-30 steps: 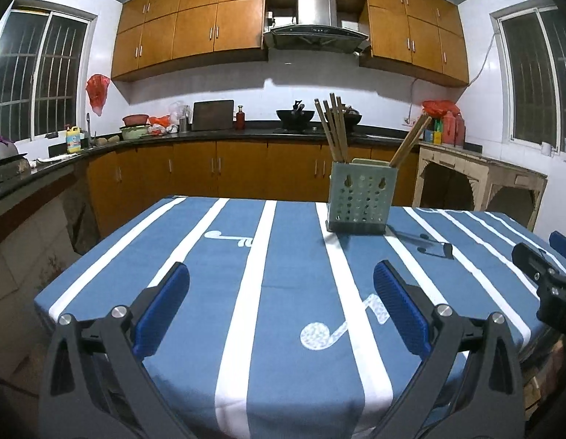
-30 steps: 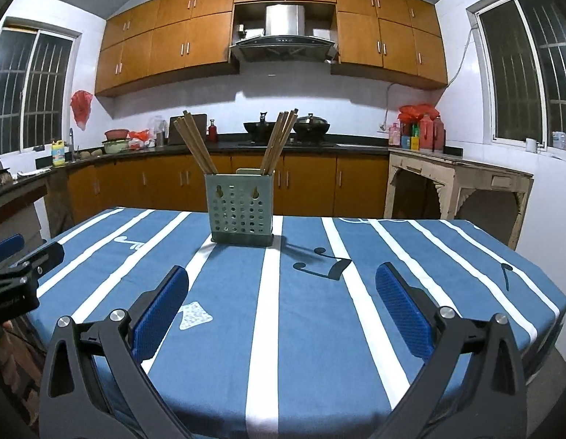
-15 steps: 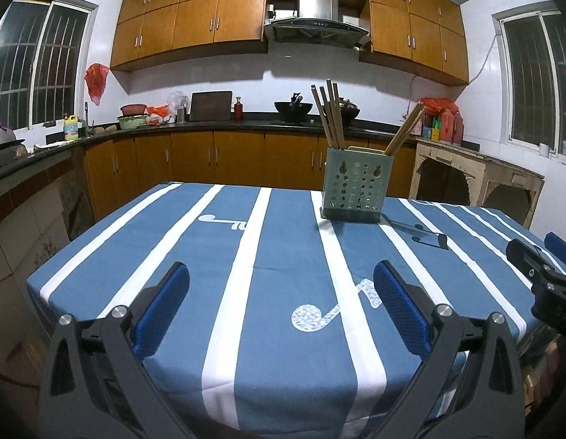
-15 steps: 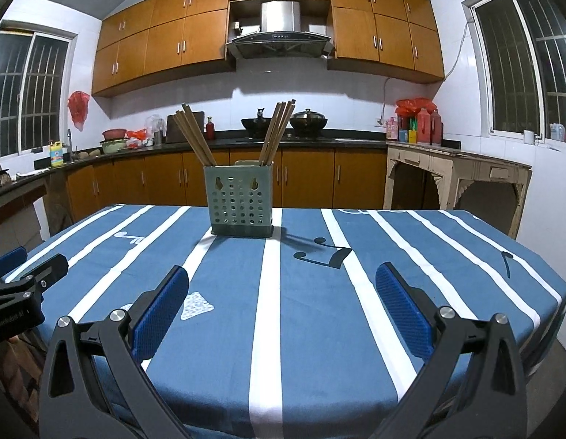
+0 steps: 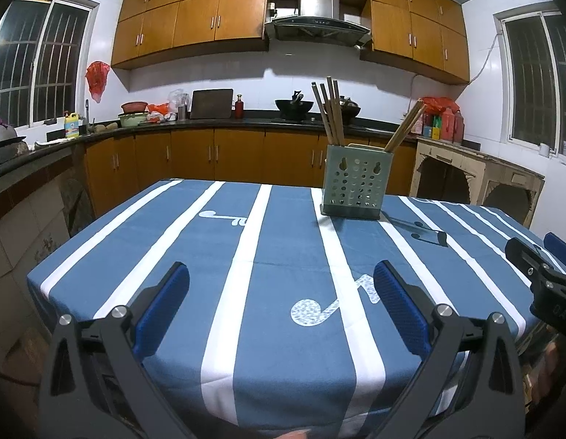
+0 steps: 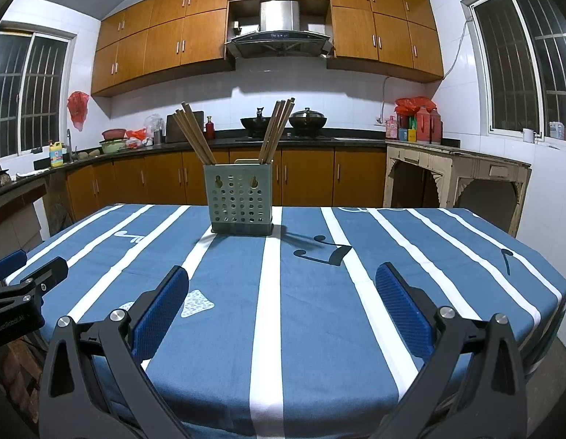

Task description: Organize utensils

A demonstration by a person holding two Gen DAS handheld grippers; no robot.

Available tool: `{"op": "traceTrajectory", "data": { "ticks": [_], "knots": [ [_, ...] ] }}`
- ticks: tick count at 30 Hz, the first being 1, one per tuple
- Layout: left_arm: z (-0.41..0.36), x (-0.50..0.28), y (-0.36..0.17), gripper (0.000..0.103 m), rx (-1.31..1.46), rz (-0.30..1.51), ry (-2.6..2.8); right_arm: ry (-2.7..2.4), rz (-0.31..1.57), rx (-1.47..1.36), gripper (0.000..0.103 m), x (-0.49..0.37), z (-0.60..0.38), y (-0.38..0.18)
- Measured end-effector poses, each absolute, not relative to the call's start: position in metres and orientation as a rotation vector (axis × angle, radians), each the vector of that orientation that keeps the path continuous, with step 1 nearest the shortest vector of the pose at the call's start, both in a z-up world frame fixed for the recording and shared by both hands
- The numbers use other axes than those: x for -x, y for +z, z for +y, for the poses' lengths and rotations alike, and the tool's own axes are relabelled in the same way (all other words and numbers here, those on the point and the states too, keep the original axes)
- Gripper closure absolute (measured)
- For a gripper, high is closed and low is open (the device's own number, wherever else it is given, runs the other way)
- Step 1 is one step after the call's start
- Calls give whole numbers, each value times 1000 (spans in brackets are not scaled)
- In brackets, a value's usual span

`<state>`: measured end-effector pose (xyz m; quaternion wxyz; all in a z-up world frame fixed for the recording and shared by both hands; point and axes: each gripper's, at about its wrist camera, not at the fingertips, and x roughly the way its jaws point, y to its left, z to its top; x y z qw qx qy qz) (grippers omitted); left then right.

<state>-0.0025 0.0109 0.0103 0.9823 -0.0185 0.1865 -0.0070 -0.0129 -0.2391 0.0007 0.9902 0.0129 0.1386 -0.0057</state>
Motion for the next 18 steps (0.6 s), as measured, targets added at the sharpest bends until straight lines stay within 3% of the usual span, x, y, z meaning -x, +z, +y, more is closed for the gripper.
{"op": "traceTrajectory", "data": {
  "ticks": [18],
  "knots": [
    [10,4,9,4,32,379,-16,-15,295,-45,2,15,-242,-4]
  ]
}}
